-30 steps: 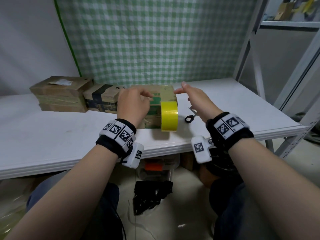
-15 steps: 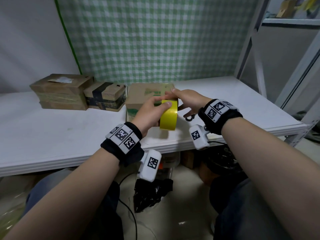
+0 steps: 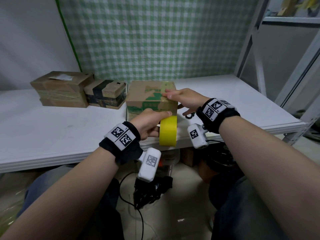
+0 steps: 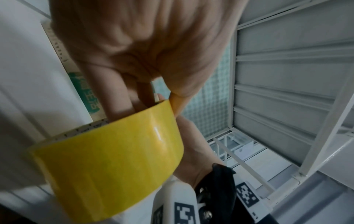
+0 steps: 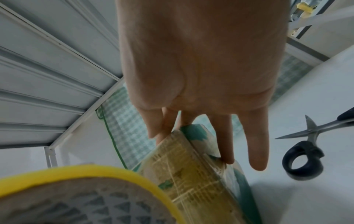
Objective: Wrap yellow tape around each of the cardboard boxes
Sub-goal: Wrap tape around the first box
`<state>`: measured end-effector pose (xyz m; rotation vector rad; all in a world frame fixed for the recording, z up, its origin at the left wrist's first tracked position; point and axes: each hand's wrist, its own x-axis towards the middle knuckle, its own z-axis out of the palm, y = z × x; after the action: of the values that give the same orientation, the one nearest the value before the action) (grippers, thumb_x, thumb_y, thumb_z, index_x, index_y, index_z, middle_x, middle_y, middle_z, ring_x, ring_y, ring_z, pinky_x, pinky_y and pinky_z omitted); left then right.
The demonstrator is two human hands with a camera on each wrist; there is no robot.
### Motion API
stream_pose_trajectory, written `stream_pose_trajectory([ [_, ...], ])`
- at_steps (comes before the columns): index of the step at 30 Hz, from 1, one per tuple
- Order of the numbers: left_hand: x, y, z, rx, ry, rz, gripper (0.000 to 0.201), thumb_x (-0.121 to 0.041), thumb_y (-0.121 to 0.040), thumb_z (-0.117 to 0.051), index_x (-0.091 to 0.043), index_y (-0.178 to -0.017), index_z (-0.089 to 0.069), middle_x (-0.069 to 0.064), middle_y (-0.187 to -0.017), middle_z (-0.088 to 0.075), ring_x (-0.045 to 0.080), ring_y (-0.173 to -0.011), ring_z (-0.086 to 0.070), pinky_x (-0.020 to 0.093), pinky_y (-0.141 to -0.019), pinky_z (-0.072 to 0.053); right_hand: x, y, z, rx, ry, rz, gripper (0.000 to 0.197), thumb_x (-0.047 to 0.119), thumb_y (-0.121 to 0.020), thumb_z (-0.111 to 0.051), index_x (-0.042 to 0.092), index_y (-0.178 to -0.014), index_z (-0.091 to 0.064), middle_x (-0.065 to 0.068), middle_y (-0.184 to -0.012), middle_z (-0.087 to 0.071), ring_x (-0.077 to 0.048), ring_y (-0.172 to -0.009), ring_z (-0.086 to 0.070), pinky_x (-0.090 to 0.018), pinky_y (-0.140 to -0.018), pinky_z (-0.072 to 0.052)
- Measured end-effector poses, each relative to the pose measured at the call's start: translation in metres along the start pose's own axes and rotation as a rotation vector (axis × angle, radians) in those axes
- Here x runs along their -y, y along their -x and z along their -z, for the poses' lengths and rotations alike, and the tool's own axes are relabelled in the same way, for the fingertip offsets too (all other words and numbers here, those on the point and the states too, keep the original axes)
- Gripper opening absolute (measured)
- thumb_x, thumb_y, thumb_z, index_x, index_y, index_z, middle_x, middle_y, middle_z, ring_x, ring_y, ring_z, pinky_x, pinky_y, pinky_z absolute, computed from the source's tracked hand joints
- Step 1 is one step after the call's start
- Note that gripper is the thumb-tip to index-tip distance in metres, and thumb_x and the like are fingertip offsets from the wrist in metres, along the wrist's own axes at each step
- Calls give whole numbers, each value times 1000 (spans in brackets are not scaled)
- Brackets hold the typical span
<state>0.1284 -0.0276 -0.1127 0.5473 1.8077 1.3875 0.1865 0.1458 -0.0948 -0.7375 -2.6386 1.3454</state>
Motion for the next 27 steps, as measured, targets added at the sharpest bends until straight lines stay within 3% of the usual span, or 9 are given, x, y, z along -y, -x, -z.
stream_pose_trajectory([
  [4, -1, 2, 0, 15, -3, 38, 13, -24, -98, -66, -12, -101, -62, 0, -66, -70, 14, -52, -70, 27, -46, -56, -4, -3, 0, 24, 10, 48, 37, 34, -102, -59, 44, -137, -59, 35, -156, -30, -18, -123, -56, -47, -91, -59],
  [13, 5, 10, -9, 71, -106, 142, 12, -29, -103, -58, -17, -99, -58, -1, -68, -55, 5, -38, -55, 21, -37, -51, -4, -3, -3, 1, -64, 48, 37, 35, -100, -63, 42, -137, -60, 33, -156, -33, -24, -122, -57, -47, -96, -55],
  [18, -3, 15, 0, 47, -52, 102, 10, -22, -103, -58, -13, -109, -59, -2, -54, -68, 7, -41, -64, 22, -38, -51, -2, -2, -4, -27, -38, 55, 37, 39, -99, -63, 44, -136, -60, 32, -154, -36, -21, -114, -59, -41, -90, -56],
  [22, -3, 14, 8, -3, -52, 66, 16, -22, -102, -59, -14, -116, -60, -5, -53, -68, 8, -44, -65, 23, -41, -53, 6, -8, -10, -58, -20, 87, 39, 38, -101, -61, 39, -139, -59, 29, -156, -35, -5, -97, -56, -30, -80, -56],
  [25, -4, 15, 13, -21, -29, 79, 6, -22, -103, -57, -17, -103, -59, -5, -52, -67, 7, -44, -65, 22, -42, -53, 12, -12, -13, -75, -42, 112, 41, 29, -103, -59, 27, -144, -57, 20, -158, -36, -7, -109, -48, -11, -68, -42],
  [27, -5, 14, 16, -36, -16, 71, 4, -22, -103, -57, -18, -101, -58, -5, -52, -68, 8, -45, -66, 23, -43, -54, 14, -15, -14, -67, -49, 113, 41, 28, -103, -59, 26, -144, -57, 18, -157, -38, -8, -108, -48, -10, -66, -41],
])
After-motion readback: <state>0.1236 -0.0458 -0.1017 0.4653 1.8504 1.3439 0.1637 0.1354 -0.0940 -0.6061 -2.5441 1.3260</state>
